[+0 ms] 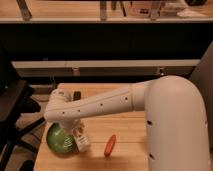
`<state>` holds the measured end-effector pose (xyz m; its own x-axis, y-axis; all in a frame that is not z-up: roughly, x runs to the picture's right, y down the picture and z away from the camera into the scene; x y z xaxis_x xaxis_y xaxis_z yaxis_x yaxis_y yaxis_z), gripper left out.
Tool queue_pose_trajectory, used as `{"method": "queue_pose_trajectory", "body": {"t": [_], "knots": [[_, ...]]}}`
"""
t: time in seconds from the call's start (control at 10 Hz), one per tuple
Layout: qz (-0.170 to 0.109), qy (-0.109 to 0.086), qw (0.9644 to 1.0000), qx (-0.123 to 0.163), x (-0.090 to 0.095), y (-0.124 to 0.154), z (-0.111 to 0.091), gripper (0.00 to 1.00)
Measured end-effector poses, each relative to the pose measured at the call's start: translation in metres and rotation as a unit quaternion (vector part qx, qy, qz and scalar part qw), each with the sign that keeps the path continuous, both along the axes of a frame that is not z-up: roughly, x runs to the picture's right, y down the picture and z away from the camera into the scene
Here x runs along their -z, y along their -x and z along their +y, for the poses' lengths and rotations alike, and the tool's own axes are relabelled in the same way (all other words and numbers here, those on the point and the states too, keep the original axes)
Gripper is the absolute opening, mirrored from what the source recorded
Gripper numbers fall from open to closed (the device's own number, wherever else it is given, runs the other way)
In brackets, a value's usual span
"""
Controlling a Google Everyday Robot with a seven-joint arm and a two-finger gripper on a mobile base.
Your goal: Place the bottle in the ceramic bowl
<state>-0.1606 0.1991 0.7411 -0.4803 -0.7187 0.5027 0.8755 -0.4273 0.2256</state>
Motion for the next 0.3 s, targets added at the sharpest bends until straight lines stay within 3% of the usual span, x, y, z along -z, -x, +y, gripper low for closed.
{"method": "queue_pose_trajectory", "body": {"t": [0.3], "knots": [[-0.001, 0.0, 1.0, 0.0, -0.0004, 0.001, 0.0002, 0.43]]}}
